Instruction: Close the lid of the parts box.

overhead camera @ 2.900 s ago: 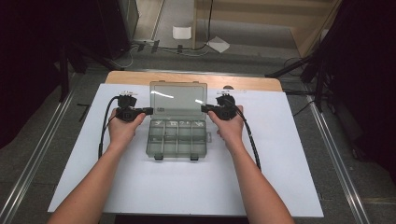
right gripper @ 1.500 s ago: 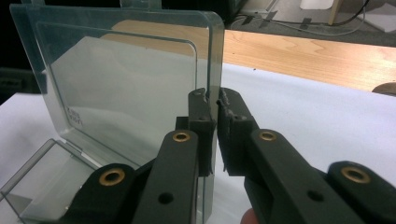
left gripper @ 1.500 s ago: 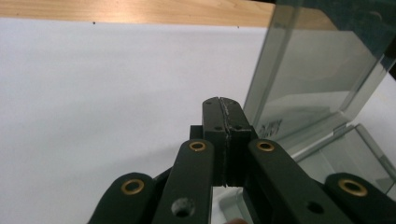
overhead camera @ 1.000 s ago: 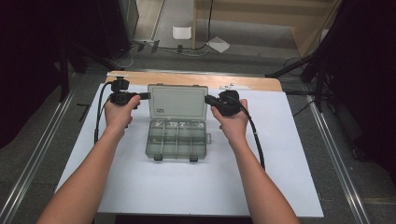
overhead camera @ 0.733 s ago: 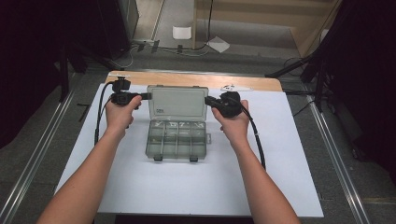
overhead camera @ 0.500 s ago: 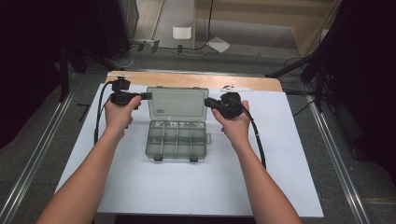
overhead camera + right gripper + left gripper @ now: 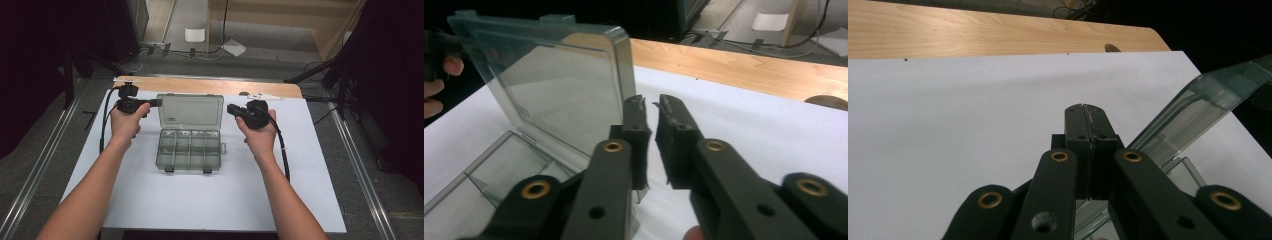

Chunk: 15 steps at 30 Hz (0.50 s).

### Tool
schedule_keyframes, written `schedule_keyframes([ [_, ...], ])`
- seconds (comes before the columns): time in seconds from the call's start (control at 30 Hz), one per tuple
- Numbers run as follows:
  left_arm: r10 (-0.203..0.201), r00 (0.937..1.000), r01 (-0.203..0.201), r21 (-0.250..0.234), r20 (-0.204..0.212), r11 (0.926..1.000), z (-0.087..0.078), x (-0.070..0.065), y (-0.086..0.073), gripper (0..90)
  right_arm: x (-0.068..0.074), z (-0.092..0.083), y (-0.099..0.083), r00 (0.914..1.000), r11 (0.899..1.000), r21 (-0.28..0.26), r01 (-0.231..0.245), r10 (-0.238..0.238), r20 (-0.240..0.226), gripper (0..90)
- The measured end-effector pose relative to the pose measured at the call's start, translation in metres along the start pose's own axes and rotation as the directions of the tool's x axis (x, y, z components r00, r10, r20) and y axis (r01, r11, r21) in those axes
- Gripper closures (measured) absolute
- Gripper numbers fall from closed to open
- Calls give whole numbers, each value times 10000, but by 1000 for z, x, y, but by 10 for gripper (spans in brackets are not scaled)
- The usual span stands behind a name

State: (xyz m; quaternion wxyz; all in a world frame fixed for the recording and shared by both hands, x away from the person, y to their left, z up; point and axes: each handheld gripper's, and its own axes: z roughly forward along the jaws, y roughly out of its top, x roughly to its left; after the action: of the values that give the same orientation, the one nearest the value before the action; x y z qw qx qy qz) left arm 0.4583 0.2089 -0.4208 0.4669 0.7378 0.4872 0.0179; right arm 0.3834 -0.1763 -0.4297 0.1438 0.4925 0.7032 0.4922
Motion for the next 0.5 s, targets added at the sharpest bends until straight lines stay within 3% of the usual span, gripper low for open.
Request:
schedule_keyframes([
  [0.17,106,9999,-106,-55,19,9999,-1,-5,-2,900,3,7,2,9999,9996,277,-79,76,112,900],
  [0.27,259,9996,-260,-36,-106,9997,-2,-8,-3,900,5,12,3,9990,9988,289,-397,391,202,900],
  [0.5,529,9985,-530,-60,-126,9986,-7,-15,-7,900,16,13,5,9995,9996,239,-176,170,253,900],
])
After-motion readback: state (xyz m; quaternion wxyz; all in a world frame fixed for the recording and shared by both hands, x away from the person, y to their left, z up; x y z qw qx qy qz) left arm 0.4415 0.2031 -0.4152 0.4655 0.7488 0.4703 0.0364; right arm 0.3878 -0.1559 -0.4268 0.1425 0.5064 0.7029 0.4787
